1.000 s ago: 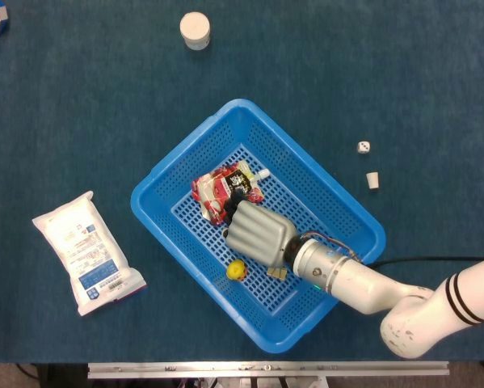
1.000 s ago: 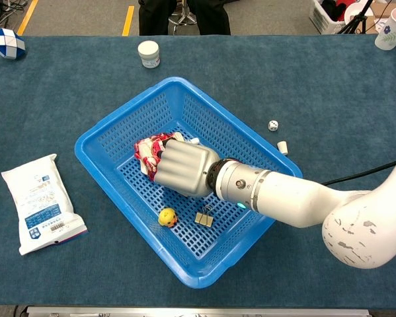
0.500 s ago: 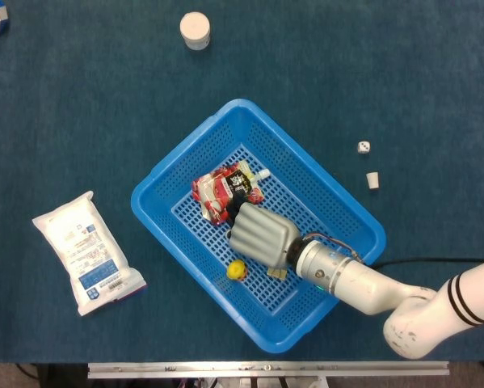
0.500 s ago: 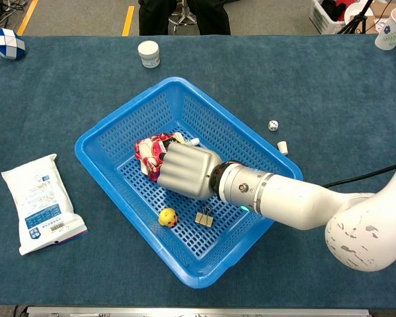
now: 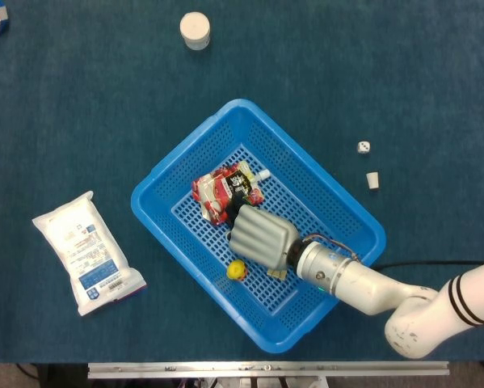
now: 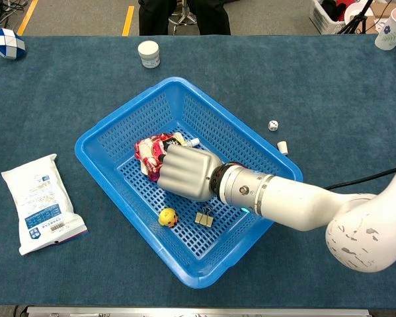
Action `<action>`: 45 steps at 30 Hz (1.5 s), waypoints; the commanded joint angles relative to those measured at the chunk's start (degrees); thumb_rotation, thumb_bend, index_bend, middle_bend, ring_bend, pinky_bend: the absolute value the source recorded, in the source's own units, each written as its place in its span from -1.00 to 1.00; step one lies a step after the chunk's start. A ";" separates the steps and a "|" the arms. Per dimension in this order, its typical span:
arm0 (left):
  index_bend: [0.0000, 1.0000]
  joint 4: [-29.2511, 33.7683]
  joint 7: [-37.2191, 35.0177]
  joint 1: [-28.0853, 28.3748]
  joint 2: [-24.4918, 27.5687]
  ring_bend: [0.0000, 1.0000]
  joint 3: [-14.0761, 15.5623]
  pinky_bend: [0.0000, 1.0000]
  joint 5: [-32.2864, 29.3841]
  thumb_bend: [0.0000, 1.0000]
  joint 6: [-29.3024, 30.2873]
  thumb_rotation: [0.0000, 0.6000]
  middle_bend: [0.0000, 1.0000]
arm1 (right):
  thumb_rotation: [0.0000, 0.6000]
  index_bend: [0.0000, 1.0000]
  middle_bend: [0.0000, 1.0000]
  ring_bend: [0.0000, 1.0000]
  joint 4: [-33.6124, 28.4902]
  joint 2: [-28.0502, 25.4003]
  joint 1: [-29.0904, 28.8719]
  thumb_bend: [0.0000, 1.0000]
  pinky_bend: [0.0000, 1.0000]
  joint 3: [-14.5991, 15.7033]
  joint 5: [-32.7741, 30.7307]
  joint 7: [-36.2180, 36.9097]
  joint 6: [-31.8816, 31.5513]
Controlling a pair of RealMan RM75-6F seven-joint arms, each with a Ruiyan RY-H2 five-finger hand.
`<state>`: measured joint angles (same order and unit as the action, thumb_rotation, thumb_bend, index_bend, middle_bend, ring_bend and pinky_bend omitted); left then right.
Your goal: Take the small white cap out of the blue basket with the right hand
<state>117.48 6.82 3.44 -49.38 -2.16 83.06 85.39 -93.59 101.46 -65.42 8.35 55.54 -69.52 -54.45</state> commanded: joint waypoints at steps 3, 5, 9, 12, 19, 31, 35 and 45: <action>-0.90 -0.21 -0.05 0.47 -0.16 -1.00 -0.38 -1.00 -0.65 -1.00 -0.55 1.00 -1.00 | 1.00 0.01 -0.18 -0.51 0.23 -0.11 0.68 -0.54 -0.47 0.02 1.32 0.86 -0.01; -0.90 -0.28 0.11 0.65 -0.27 -1.00 -0.50 -1.00 -0.85 -1.00 -0.75 1.00 -1.00 | 1.00 0.03 -0.18 -0.51 0.43 -0.17 0.92 -0.52 -0.47 0.08 1.78 0.99 0.07; -0.90 -0.01 0.18 0.50 -0.20 -1.00 -0.39 -1.00 -0.59 -1.00 -0.51 1.00 -1.00 | 1.00 0.04 -0.18 -0.51 0.82 -0.23 1.33 -0.52 -0.47 0.26 2.75 0.99 0.27; -0.90 -0.03 0.22 0.39 -0.26 -1.00 -0.30 -1.00 -0.52 -1.00 -0.38 1.00 -1.00 | 1.00 0.05 -0.18 -0.51 0.96 -0.27 1.62 -0.49 -0.47 0.12 3.61 1.30 0.34; -0.90 -0.12 -0.08 0.08 -0.21 -1.00 -0.09 -1.00 -0.11 -1.00 -0.01 1.00 -1.00 | 1.00 0.06 -0.18 -0.51 1.08 -0.69 2.12 -0.47 -0.47 0.14 5.01 1.48 0.99; -0.90 0.19 0.13 -0.08 -0.06 -1.00 -0.05 -1.00 0.07 -1.00 0.28 1.00 -1.00 | 1.00 0.06 -0.15 -0.51 -0.41 -1.89 3.55 -0.47 -0.47 -0.89 7.64 3.05 0.43; -0.90 0.45 0.30 -0.06 0.10 -1.00 -0.05 -1.00 0.38 -1.00 0.36 1.00 -1.00 | 1.00 0.06 -0.15 -0.51 -3.57 -4.35 4.18 -0.47 -0.47 -1.97 9.44 4.53 -1.04; -0.90 1.58 1.32 0.39 1.04 -1.00 -0.28 -1.00 0.67 -1.00 0.01 1.00 -1.00 | 1.00 0.06 -0.15 -0.51 -15.06 -17.75 8.73 -0.47 -0.47 -5.41 16.07 13.96 -9.11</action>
<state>119.01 8.09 3.78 -48.39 -2.40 83.74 85.46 -105.78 87.15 -58.44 4.35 69.55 -58.59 -60.81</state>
